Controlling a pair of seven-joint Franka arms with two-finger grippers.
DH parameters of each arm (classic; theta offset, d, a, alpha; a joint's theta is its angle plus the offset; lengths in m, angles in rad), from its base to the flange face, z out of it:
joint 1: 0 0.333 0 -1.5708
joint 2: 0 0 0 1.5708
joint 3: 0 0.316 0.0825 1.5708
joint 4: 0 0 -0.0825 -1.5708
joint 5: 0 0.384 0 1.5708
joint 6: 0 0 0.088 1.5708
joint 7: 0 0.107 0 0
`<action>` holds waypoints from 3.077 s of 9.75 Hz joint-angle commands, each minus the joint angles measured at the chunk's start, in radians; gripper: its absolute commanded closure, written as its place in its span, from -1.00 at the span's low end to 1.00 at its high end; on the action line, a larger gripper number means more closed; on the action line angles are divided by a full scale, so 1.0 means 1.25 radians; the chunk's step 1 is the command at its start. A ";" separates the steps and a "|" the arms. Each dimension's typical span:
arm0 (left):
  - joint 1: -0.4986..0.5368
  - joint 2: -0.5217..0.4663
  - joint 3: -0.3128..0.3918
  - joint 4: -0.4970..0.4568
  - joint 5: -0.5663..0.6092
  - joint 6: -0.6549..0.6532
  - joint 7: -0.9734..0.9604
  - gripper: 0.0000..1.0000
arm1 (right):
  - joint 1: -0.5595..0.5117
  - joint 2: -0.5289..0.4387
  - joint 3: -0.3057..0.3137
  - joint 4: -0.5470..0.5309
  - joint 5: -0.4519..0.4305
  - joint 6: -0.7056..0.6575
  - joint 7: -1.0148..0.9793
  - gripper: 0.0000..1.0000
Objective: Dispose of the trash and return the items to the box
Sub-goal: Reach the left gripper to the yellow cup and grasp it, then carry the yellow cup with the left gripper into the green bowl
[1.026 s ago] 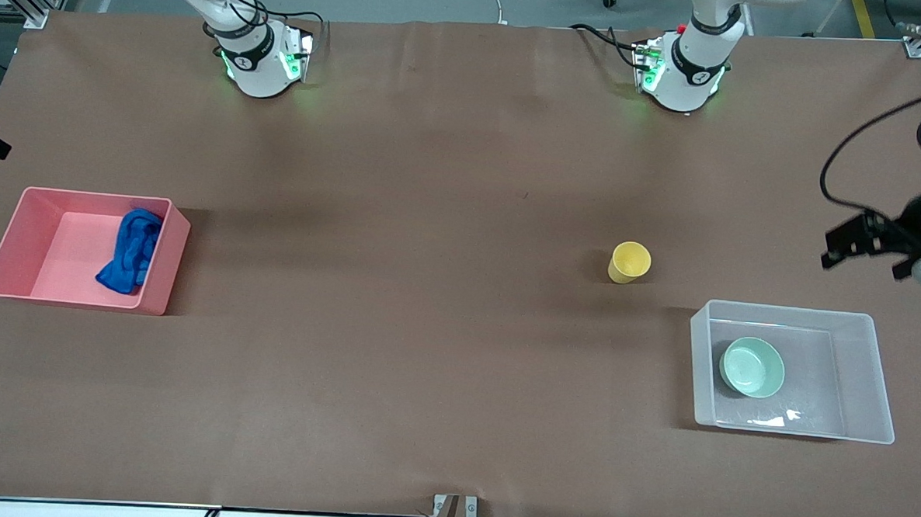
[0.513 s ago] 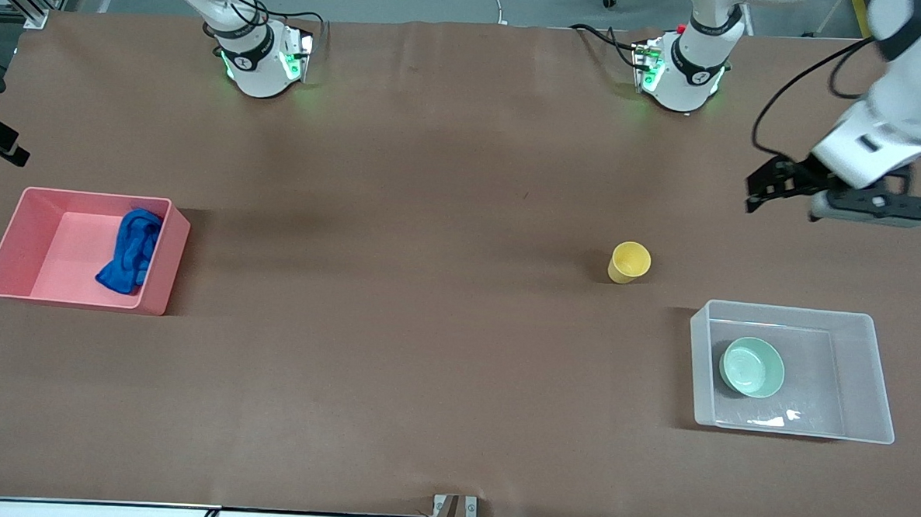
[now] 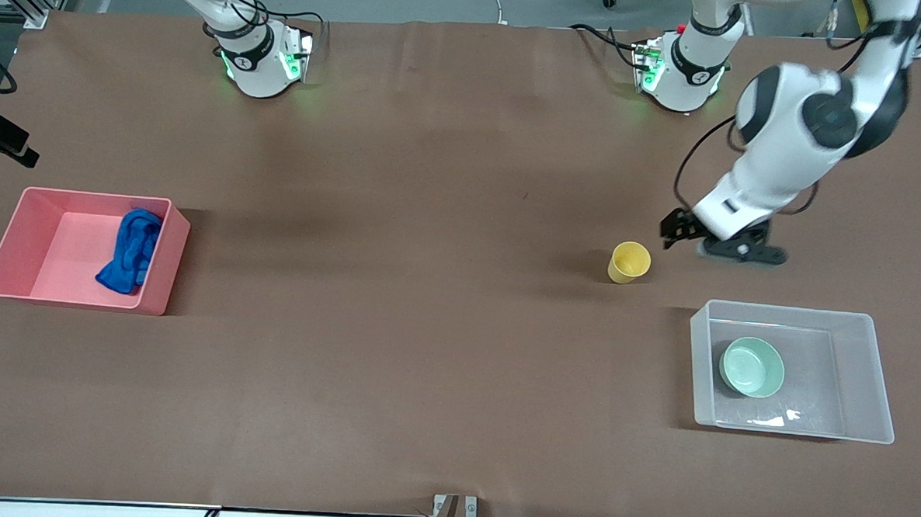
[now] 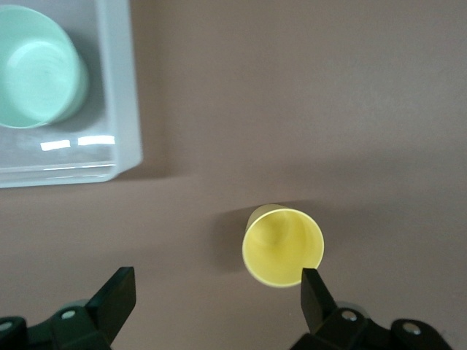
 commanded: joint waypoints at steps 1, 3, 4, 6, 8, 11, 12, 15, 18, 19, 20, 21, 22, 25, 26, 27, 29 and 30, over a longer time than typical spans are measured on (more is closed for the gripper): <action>0.015 0.131 -0.028 0.004 0.028 0.084 -0.015 -0.97 | -0.005 -0.008 0.004 -0.001 0.002 -0.003 0.001 -1.00; 0.020 0.211 -0.029 0.023 0.076 0.098 -0.016 -0.96 | -0.006 -0.008 0.002 -0.001 0.002 -0.005 0.001 -1.00; 0.020 0.231 -0.029 0.023 0.086 0.124 -0.016 -0.95 | -0.006 -0.008 0.002 -0.001 0.002 -0.005 0.001 -1.00; 0.019 0.229 -0.031 0.008 0.087 0.123 -0.019 -0.47 | -0.006 -0.008 0.002 -0.001 0.002 -0.017 0.002 -1.00; 0.018 0.226 -0.036 -0.001 0.087 0.120 -0.071 0.55 | -0.007 -0.008 0.002 -0.001 0.002 -0.017 0.002 -1.00; 0.014 0.199 -0.043 -0.022 0.087 0.108 -0.085 0.99 | -0.010 -0.005 0.000 0.000 0.001 -0.015 0.007 -1.00; 0.018 0.166 -0.043 -0.013 0.087 0.061 -0.073 0.99 | -0.010 -0.005 0.001 0.000 0.002 -0.015 0.008 -1.00; 0.031 0.100 0.002 0.097 0.086 -0.071 -0.060 0.99 | -0.012 -0.003 0.001 0.000 -0.001 -0.006 0.008 -1.00; 0.033 0.234 0.104 0.354 0.075 -0.143 0.058 0.99 | -0.016 -0.003 0.000 0.002 -0.001 -0.010 0.008 -1.00; 0.034 0.286 0.140 0.428 0.075 -0.150 0.088 0.99 | -0.017 -0.003 0.001 0.000 -0.001 -0.011 0.007 -1.00; 0.034 0.336 0.167 0.487 0.074 -0.155 0.133 0.99 | -0.016 -0.003 0.000 0.002 0.001 -0.017 0.001 -1.00; 0.034 0.378 0.196 0.528 0.051 -0.155 0.185 0.99 | -0.015 -0.003 0.001 0.000 0.001 -0.019 0.001 -1.00; 0.039 0.407 0.234 0.542 0.016 -0.155 0.233 0.99 | -0.014 -0.003 0.001 0.002 0.001 -0.016 0.007 -1.00; 0.040 0.495 0.280 0.595 -0.066 -0.153 0.345 0.99 | -0.015 -0.003 -0.001 0.003 -0.003 -0.010 0.007 -1.00; 0.046 0.497 0.280 0.578 -0.066 -0.153 0.345 0.97 | -0.016 -0.004 -0.013 0.004 -0.003 -0.016 0.002 -1.00; 0.050 0.509 0.280 0.574 -0.066 -0.153 0.345 0.88 | -0.016 -0.010 -0.015 0.008 -0.001 -0.039 0.005 -1.00; 0.049 0.510 0.277 0.561 -0.076 -0.153 0.352 0.21 | -0.014 -0.013 -0.010 0.016 -0.001 -0.091 0.007 -1.00; 0.045 0.503 0.279 0.557 -0.076 -0.155 0.373 -0.97 | -0.012 -0.010 -0.010 0.020 -0.002 -0.086 0.007 -1.00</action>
